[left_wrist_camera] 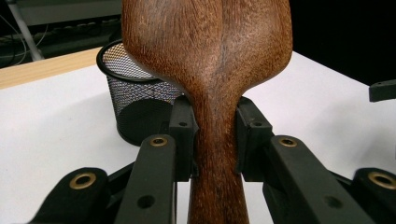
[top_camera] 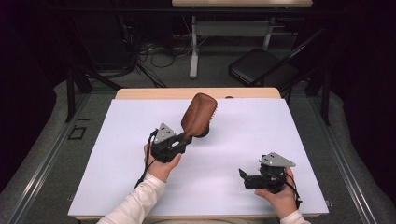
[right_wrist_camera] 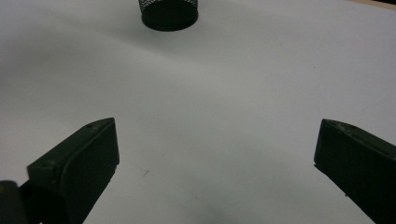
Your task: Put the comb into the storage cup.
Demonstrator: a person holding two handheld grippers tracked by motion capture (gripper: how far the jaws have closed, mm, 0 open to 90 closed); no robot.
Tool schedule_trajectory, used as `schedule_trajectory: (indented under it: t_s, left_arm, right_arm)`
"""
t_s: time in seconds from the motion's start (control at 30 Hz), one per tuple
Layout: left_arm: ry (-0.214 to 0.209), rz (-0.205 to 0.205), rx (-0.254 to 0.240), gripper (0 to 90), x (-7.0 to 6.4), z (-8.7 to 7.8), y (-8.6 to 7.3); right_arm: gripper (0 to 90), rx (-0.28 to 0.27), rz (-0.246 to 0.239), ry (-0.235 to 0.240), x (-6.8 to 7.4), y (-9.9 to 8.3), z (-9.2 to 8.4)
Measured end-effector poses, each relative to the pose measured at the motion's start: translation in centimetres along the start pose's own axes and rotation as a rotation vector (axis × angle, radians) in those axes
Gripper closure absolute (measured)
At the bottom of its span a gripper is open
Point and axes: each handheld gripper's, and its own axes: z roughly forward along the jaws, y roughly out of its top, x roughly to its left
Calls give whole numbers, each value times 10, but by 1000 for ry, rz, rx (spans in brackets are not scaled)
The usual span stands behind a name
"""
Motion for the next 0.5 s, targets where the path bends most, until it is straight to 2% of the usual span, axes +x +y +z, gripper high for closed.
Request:
schedule_trajectory:
  t_s: [0.07,0.2,0.33,0.5]
  left_arm:
    - [0,-1,-3,720,0,-1,0]
    - [-3,-5,-8,720,1,-2,0]
    - [1,-5,-7,720,2,-2,0]
    - [0,-10,-12,720,2,-2,0]
  right_arm:
    - [0,12,8,9,1,4,2]
    - [1,30,-6,8,2,11,6]
    - [1,17,-8,16,2,20,9]
    - [8,7,23,61,3,37,13]
